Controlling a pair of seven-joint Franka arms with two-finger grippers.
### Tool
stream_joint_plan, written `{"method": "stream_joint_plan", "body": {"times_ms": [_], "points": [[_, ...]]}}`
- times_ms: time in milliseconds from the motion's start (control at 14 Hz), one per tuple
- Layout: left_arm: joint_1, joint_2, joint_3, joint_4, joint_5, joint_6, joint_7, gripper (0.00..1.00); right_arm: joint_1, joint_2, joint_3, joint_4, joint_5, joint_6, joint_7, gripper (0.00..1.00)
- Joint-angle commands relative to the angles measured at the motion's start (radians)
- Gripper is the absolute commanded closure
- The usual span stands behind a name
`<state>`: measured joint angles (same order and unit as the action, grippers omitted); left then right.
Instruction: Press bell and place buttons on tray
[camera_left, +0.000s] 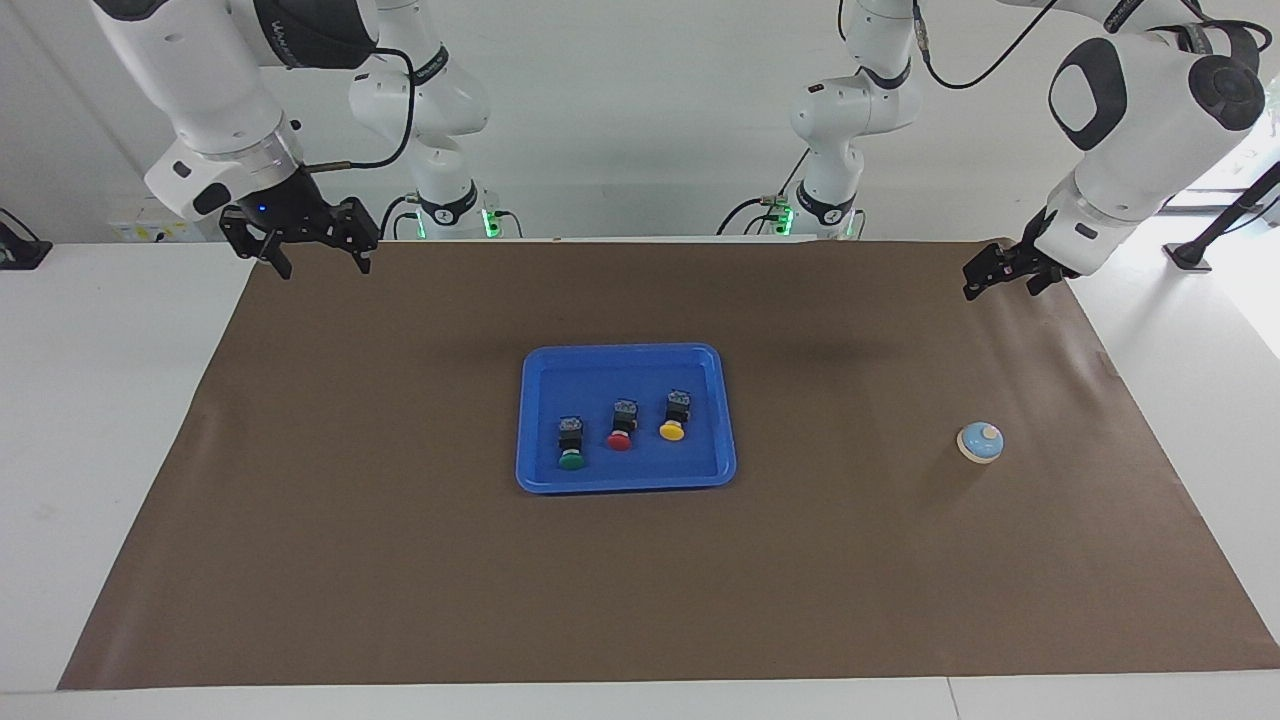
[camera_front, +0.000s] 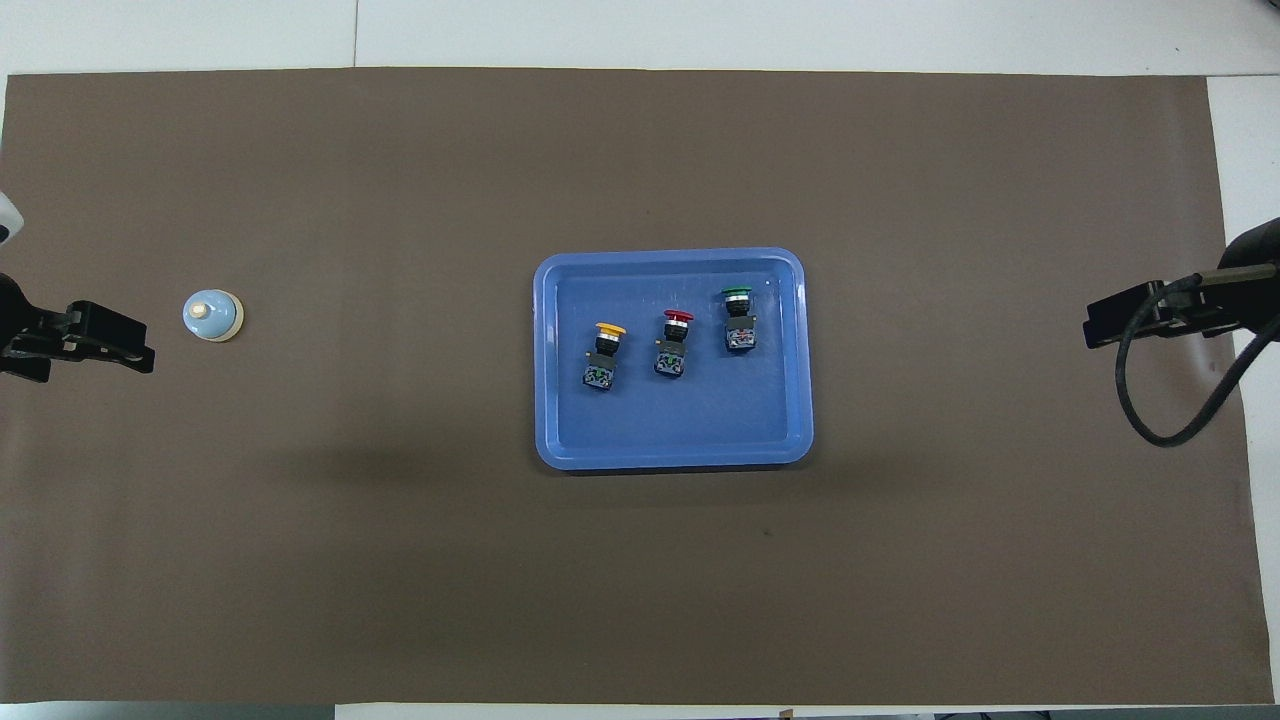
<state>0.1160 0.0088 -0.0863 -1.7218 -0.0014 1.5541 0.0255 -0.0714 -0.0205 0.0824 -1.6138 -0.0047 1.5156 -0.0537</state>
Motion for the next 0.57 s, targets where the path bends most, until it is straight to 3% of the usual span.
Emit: {"method": "stream_joint_plan", "body": {"times_ms": [0,72,286,501], "points": [[-0.047,0.020,0.011,0.028,0.004,-0.019,-0.013,0.00,-0.008,-0.016,0.005,-0.020,-0.009,0.008,-0.006,0.00],[-0.108,0.029,0.037,0.034,0.006,-0.022,-0.015,0.00,-0.008,-0.016,0.005,-0.020,-0.009,0.008,-0.006,0.00],[-0.335,0.030,0.271,0.048,0.003,-0.032,-0.015,0.00,-0.008,-0.016,0.005,-0.020,-0.009,0.008,-0.006,0.00],[-0.348,0.025,0.289,0.051,0.000,-0.037,-0.013,0.00,-0.008,-0.016,0.005,-0.020,-0.011,0.008,-0.006,0.00]]}}
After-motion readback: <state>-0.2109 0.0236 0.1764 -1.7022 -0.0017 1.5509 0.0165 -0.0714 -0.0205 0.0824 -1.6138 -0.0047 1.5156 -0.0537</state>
